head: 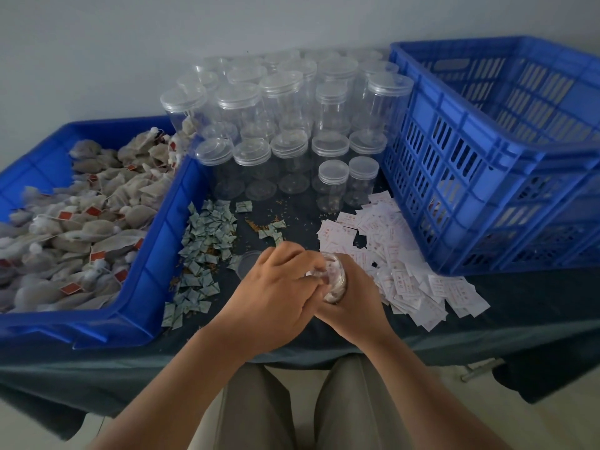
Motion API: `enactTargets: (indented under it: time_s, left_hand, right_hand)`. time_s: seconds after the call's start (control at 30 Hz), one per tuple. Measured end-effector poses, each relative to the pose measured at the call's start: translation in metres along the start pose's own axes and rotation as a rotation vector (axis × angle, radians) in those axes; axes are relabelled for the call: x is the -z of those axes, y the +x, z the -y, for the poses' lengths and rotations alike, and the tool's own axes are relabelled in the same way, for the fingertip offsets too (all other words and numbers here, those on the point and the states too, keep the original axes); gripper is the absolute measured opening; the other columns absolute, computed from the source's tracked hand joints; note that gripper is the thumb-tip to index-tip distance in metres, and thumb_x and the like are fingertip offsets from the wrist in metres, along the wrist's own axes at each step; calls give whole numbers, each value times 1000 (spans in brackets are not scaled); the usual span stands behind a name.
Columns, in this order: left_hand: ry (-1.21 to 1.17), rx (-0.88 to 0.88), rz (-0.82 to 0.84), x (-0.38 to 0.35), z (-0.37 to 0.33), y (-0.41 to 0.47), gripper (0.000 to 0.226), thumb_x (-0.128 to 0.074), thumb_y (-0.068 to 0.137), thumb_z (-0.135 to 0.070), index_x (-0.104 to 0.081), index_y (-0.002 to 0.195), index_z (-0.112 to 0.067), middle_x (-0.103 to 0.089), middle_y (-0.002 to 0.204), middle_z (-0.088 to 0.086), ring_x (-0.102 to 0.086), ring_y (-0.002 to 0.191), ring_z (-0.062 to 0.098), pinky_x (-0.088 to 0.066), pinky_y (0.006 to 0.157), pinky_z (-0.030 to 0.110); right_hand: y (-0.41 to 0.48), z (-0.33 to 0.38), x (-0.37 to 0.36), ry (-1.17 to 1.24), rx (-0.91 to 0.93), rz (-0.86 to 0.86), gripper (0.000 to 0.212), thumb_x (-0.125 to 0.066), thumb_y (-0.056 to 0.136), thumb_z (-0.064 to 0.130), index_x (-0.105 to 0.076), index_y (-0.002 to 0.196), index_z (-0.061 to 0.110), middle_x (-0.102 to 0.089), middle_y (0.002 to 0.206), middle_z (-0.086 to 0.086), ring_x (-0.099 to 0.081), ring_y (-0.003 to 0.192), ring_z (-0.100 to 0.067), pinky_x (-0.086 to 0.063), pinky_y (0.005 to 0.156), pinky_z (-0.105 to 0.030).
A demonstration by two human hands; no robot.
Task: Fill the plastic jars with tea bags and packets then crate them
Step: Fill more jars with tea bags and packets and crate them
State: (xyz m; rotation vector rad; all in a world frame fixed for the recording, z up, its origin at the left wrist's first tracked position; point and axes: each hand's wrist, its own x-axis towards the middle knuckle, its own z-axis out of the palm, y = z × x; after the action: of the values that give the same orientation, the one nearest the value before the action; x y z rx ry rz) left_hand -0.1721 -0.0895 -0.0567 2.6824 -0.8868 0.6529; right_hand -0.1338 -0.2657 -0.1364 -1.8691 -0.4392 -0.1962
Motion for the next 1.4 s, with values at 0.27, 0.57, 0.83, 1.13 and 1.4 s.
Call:
enactTargets:
  time_s: [0.27,0.57,0.83,1.13,1.4]
  left_hand:
    - [-223,119,126,8,5,1,34,-43,110,-33,-71,125,-23,-71,121,-9,-53,121,-1,-34,108,33]
    - [-72,99,184,6,6,8,39,-45,111,-42,-81,110,-28,-66,118,-21,-43,118,5,-32,107,38]
    - [-621,596,-166,0,20,18,29,-53,104,-49,-80,97,-39,-67,102,-27,-62,73,0,-46,59,14]
    - [-3,829,224,-36,102,-39,49,-68,98,-49,-64,136,-19,-69,131,3,-62,123,27,-50,98,41]
    - [-661,965,-23,-22,55,-4,15,-58,101,-30,-50,90,-23,-74,108,-14,-60,63,3,-48,53,23]
  right_hand:
    - [1,-1,1,24,-49,6,44,-88,79,38,-64,116,39,-75,105,13,-75,94,-13,-63,78,-39]
    - [1,2,2,19,-44,-14,44,-89,78,36,-63,112,44,-75,103,15,-74,90,-9,-60,71,-22]
    - [-1,8,3,35,-38,-107,40,-85,76,52,-63,108,41,-74,100,17,-73,90,-8,-55,73,-16]
    - [0,9,4,-24,-9,-100,40,-83,73,57,-59,105,53,-72,104,27,-72,96,0,-53,76,-10]
    - [1,7,1,-52,-12,-97,44,-84,73,63,-59,107,52,-71,103,28,-71,93,1,-52,75,-10]
